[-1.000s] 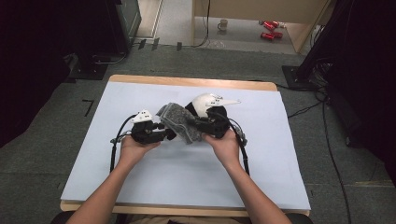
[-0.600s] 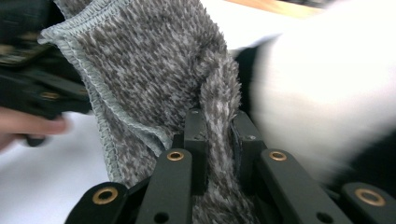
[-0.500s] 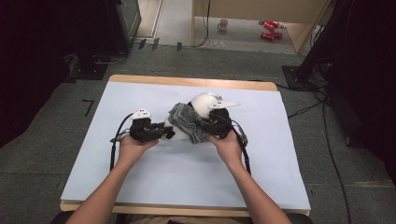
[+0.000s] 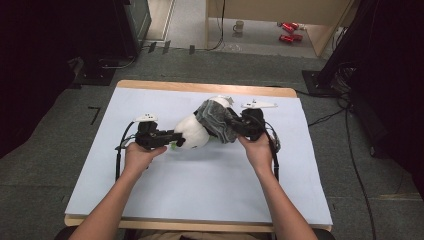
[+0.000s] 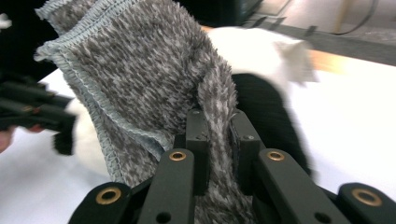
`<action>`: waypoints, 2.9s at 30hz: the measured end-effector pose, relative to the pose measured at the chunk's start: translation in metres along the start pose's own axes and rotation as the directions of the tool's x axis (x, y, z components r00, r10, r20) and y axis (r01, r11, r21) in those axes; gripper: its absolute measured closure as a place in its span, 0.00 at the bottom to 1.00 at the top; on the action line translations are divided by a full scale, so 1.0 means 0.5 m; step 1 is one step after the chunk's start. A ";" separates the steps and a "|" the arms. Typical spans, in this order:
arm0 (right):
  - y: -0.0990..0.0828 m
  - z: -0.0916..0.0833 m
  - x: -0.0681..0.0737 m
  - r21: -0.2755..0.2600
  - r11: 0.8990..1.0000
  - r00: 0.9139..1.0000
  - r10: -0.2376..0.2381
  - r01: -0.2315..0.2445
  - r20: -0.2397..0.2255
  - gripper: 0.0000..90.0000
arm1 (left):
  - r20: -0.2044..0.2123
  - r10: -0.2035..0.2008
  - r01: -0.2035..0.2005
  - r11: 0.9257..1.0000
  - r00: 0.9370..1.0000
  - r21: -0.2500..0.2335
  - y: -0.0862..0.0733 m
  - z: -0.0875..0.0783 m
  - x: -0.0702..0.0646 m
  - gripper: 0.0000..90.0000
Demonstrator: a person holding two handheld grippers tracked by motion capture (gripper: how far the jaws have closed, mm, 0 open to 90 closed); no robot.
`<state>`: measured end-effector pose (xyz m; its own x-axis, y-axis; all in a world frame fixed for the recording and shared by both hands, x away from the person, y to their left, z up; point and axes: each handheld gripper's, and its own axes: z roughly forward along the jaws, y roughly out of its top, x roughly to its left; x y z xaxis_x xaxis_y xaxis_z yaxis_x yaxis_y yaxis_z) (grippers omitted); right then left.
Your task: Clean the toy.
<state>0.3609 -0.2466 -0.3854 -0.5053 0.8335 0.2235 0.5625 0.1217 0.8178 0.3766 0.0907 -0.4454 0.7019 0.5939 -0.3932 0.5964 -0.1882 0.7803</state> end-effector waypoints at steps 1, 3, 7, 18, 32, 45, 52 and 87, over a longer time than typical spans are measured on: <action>0.001 -0.004 -0.009 -0.005 1.000 1.000 0.004 -0.004 0.013 0.91 | -0.001 0.000 0.000 1.000 1.000 0.000 0.000 0.000 0.001 0.81; 0.001 -0.013 -0.026 -0.018 0.999 0.999 0.031 -0.030 0.043 0.91 | -0.004 -0.003 0.003 1.000 1.000 0.001 0.000 -0.001 0.001 0.81; -0.001 -0.028 -0.058 -0.040 0.996 0.995 0.083 -0.080 0.064 0.91 | -0.007 0.002 -0.002 1.000 1.000 0.000 -0.001 -0.001 0.002 0.81; 0.036 -0.078 -0.020 -0.124 0.988 0.994 0.091 -0.097 -0.056 0.91 | -0.013 -0.023 0.023 1.000 1.000 -0.011 -0.002 -0.002 0.004 0.80; -0.001 0.036 0.154 0.033 0.999 0.957 -0.022 0.033 -0.289 0.91 | -0.009 -0.043 0.043 0.999 0.999 -0.009 -0.001 -0.002 0.003 0.79; 0.000 0.031 0.172 0.051 0.997 0.950 -0.038 0.056 -0.309 0.91 | 0.187 -0.131 0.121 0.991 0.974 0.064 0.020 -0.038 -0.011 0.89; -0.017 0.064 0.171 0.111 0.987 0.969 -0.087 0.116 -0.233 0.91 | 0.096 -0.092 0.081 0.990 0.991 0.114 0.002 -0.020 -0.007 0.88; 0.010 -0.053 -0.069 -0.125 0.986 0.990 0.118 -0.108 0.082 0.91 | 0.050 -0.204 0.203 0.979 0.978 0.020 0.008 -0.031 0.044 0.83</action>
<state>0.3638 -0.2892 -0.3752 -0.3795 0.8836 0.2744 0.5277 -0.0368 0.8486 0.3885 0.1152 -0.4433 0.5840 0.5797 -0.5682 0.7343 -0.0789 0.6743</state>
